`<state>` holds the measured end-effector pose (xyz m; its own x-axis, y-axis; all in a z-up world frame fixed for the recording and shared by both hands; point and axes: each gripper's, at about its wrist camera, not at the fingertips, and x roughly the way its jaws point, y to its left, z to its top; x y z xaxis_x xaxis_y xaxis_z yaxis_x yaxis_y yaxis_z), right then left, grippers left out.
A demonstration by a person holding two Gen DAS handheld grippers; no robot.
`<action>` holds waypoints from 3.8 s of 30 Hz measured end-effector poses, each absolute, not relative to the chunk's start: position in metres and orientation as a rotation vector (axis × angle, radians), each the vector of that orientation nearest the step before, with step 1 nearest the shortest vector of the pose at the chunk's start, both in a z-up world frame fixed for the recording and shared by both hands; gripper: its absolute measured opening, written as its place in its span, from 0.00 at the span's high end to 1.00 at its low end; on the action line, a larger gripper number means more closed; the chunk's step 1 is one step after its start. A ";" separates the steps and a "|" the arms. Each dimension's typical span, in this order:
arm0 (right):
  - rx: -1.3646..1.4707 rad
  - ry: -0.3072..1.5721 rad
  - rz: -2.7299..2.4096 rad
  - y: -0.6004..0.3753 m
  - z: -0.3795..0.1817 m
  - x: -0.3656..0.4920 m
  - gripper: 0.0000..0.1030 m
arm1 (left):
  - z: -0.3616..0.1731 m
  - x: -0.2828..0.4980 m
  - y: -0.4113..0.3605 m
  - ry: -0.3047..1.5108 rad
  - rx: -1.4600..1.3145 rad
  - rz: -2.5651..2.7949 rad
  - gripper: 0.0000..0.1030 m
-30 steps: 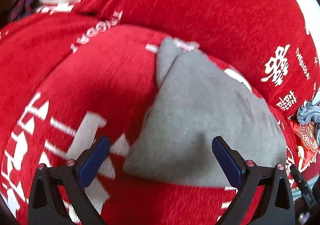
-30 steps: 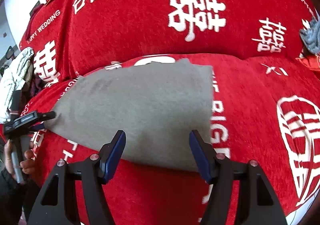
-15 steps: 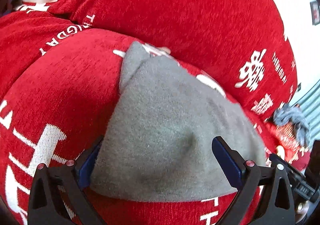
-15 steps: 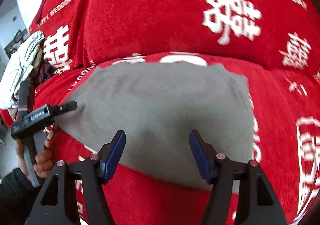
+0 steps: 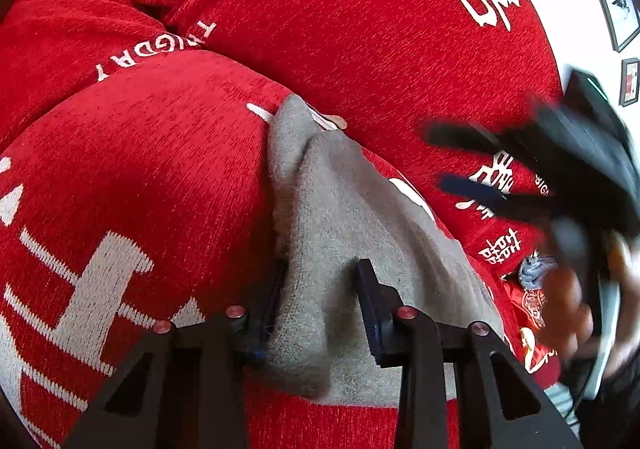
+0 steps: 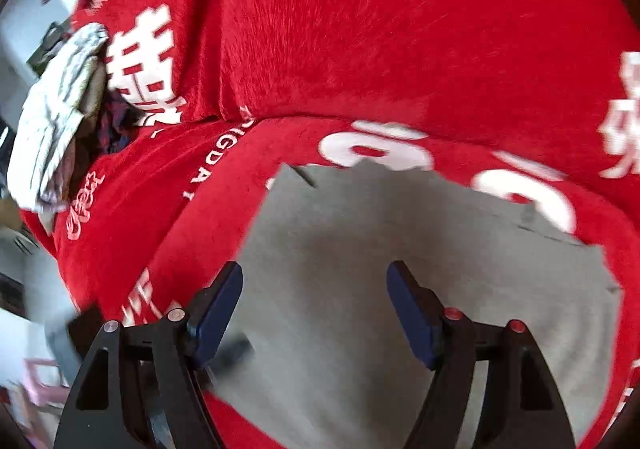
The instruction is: Fold small clothes
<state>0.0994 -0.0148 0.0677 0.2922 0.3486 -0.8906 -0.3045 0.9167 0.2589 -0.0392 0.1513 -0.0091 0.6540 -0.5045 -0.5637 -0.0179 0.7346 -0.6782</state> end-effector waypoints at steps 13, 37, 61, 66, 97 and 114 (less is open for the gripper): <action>-0.313 1.343 0.271 0.089 -0.010 0.134 0.61 | -0.009 -0.039 0.154 0.835 -0.731 -0.300 0.62; 0.441 1.024 0.587 -0.067 0.049 0.098 0.85 | 0.004 -0.040 0.153 0.815 -0.628 -0.316 0.00; 0.757 1.113 0.622 -0.125 0.015 0.101 0.23 | 0.049 -0.040 0.061 0.823 -0.120 -0.179 0.83; 0.792 1.230 0.536 -0.124 -0.003 0.116 0.22 | 0.051 -0.041 0.055 0.824 -0.075 -0.170 0.83; -0.052 1.321 0.478 0.055 0.039 0.144 0.22 | 0.019 -0.037 0.089 0.840 -0.353 -0.222 0.83; -0.159 1.384 0.297 0.050 -0.003 0.150 0.62 | 0.022 -0.038 0.085 0.843 -0.319 -0.186 0.83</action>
